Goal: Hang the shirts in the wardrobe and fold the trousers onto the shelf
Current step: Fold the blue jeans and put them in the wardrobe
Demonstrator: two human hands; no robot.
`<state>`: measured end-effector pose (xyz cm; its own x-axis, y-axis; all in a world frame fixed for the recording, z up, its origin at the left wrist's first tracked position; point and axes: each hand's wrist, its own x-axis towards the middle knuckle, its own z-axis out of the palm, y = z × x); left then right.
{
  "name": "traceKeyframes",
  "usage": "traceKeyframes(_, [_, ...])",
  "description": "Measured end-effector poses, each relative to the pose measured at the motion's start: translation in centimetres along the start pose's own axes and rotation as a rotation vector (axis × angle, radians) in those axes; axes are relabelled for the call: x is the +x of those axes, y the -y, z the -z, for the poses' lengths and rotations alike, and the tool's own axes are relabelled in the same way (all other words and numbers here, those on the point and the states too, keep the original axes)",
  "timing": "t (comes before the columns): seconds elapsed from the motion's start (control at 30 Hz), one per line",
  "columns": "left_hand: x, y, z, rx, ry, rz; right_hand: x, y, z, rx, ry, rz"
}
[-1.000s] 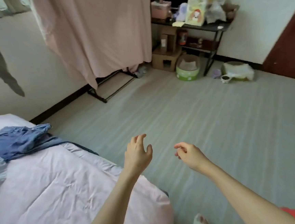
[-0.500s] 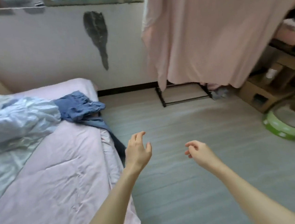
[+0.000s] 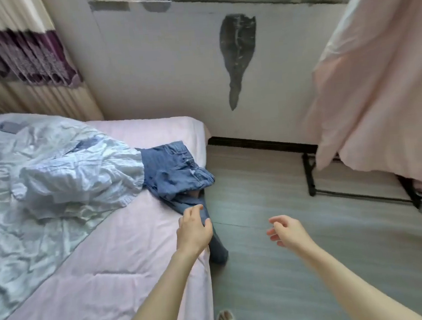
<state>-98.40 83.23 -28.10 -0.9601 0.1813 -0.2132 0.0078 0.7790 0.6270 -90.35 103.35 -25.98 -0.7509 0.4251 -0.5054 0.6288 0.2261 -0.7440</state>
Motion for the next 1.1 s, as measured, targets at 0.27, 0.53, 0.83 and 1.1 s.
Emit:
traceKeyframes(0.27, [14.5,6.2,0.4,0.16,0.039,0.203,16.9,5.2,-9.3,0.185,0.141,-0.198])
traceKeyframes(0.53, [26.1,11.9,-3.7,0.296,0.226,0.32,32.8,7.1,-19.2,0.382,0.282,-0.501])
traceKeyframes(0.83, [31.6,15.6,-7.2,0.269,0.396,0.421,42.3,9.0,-25.4,0.811,0.37,-0.85])
traceKeyframes(1.1, [30.6,14.1,-1.8,-0.126,0.298,0.421,39.6,19.1,-23.3,0.294,0.161,-0.119])
